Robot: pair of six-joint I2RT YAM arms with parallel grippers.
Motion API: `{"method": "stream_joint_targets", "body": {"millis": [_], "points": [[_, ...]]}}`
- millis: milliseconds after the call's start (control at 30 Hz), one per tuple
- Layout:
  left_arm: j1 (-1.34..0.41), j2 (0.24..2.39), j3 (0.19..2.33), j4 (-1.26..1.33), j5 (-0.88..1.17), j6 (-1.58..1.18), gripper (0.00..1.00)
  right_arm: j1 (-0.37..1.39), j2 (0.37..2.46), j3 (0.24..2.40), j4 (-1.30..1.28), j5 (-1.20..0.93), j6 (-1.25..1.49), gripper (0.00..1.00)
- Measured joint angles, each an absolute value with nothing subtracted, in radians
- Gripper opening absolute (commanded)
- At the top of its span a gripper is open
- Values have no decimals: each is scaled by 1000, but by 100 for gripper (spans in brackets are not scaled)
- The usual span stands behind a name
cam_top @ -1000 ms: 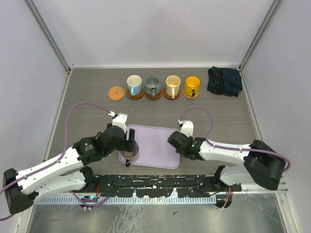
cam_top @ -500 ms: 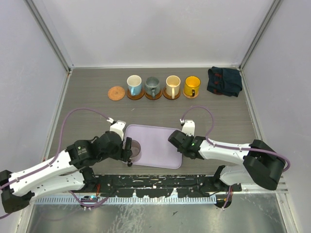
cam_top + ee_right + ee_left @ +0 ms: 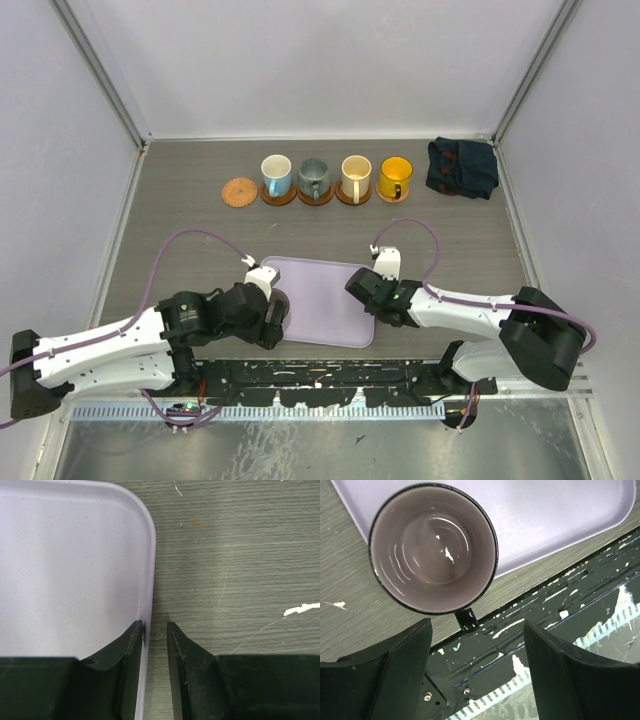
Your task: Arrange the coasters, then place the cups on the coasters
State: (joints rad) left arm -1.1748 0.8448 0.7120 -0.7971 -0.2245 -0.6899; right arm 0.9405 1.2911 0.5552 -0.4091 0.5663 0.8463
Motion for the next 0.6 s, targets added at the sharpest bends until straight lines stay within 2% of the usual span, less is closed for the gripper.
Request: {"method": "stream_joint_targets", "body": {"millis": [333,600], "points": [[-1217,899,659,-773,-235,-729,68,940,1289,555,-412,566,851,32],[-1217,872,589,-728,-289,-771,58,940,1289,555,-413,566,860,32]]}}
